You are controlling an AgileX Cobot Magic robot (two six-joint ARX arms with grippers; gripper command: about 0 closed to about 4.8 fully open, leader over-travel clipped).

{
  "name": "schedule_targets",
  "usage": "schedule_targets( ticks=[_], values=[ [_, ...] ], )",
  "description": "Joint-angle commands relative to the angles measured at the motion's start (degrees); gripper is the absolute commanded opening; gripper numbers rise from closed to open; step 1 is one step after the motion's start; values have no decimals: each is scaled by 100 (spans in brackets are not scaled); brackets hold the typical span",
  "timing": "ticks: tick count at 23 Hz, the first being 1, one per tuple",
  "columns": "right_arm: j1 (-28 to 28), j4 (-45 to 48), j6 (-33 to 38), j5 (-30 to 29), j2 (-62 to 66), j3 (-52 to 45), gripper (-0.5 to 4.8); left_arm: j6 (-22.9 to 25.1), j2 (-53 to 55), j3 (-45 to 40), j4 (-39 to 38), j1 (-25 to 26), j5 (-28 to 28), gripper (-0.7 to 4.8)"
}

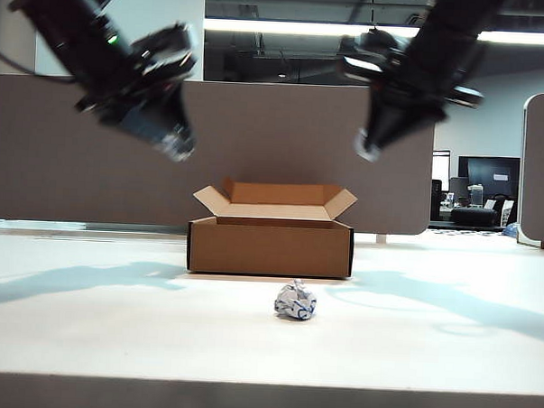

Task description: Pick up all the paper balls on the table and put them in the paper box.

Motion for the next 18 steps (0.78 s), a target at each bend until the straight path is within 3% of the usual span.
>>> schedule_targets(
  ticks=[1, 4, 6, 7, 10, 15, 18],
  values=[
    [197, -20, -26, -452, 678, 979, 75, -219, 387, 487, 304, 4, 219, 151],
    [267, 9, -20, -466, 1283, 1622, 75, -446, 933, 944, 369, 0, 608, 157],
    [264, 37, -15, -474, 1661, 1912, 76, -525, 1340, 1239, 398, 0, 1027, 220],
    [264, 48, -17, -470, 1856, 2024, 81, -555, 1541, 1386, 382, 0, 1213, 225],
    [262, 173, -17, -479, 2142, 2033, 183, -610, 1727, 1464, 431, 0, 1231, 225],
    [262, 149, -17, -503, 2199, 2028, 209, -610, 1720, 1464, 442, 2, 1200, 225],
    [262, -691, -20, -562, 1878, 2026, 217, -549, 1405, 1464, -380, 2, 1220, 215]
  ],
)
